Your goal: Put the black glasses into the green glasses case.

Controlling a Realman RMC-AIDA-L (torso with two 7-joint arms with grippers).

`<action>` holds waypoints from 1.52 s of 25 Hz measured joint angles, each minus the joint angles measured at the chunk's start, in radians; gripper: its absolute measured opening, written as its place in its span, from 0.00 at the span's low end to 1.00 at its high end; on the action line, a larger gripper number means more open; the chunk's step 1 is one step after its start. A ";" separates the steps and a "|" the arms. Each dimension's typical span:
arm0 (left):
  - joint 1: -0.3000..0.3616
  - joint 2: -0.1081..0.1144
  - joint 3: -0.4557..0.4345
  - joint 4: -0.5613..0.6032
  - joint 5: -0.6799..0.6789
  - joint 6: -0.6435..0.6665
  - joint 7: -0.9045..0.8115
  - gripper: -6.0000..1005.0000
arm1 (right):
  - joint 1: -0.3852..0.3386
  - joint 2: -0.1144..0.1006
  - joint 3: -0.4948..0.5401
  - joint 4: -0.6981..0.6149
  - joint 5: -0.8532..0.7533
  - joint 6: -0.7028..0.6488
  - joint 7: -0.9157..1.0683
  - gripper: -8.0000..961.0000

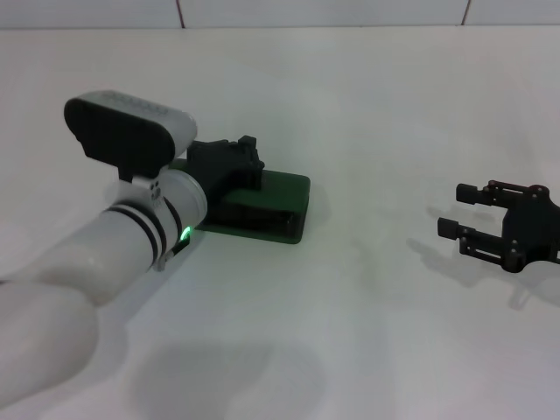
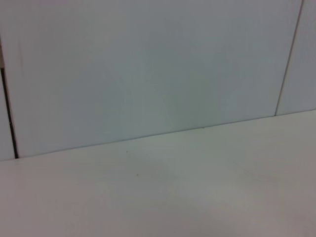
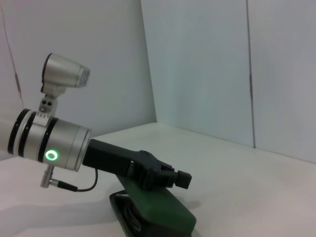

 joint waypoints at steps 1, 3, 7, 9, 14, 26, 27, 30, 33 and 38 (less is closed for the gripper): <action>0.004 0.000 0.012 -0.006 0.000 -0.016 0.000 0.01 | 0.000 0.000 0.000 0.000 0.000 0.000 0.000 0.59; 0.010 0.000 0.037 -0.016 0.000 -0.058 0.000 0.01 | 0.000 0.000 0.000 0.000 -0.001 0.001 0.000 0.59; 0.015 0.000 0.067 -0.030 0.000 -0.108 -0.002 0.01 | 0.000 -0.001 0.000 0.001 -0.001 0.009 0.000 0.59; 0.017 0.000 0.075 -0.030 -0.001 -0.121 -0.003 0.01 | 0.000 -0.001 0.000 0.001 -0.001 0.009 0.000 0.59; 0.024 0.003 0.098 -0.041 -0.001 -0.168 -0.005 0.01 | -0.001 0.000 0.000 0.001 0.000 0.010 0.000 0.59; 0.054 0.003 0.133 -0.061 0.000 -0.222 -0.011 0.02 | 0.004 0.000 0.000 0.001 -0.002 0.021 0.002 0.59; 0.054 0.003 0.136 -0.063 0.000 -0.228 -0.013 0.02 | 0.004 0.000 0.000 0.001 -0.002 0.022 0.002 0.59; 0.052 0.003 0.143 -0.067 0.000 -0.237 -0.017 0.02 | 0.004 0.001 0.000 0.001 -0.002 0.023 0.002 0.59; 0.050 0.004 0.145 -0.065 0.000 -0.240 -0.019 0.02 | 0.004 0.000 0.000 0.001 -0.001 0.024 0.002 0.59; 0.047 0.006 0.147 -0.061 0.001 -0.245 -0.019 0.02 | 0.004 -0.001 0.000 0.001 0.001 0.024 0.002 0.59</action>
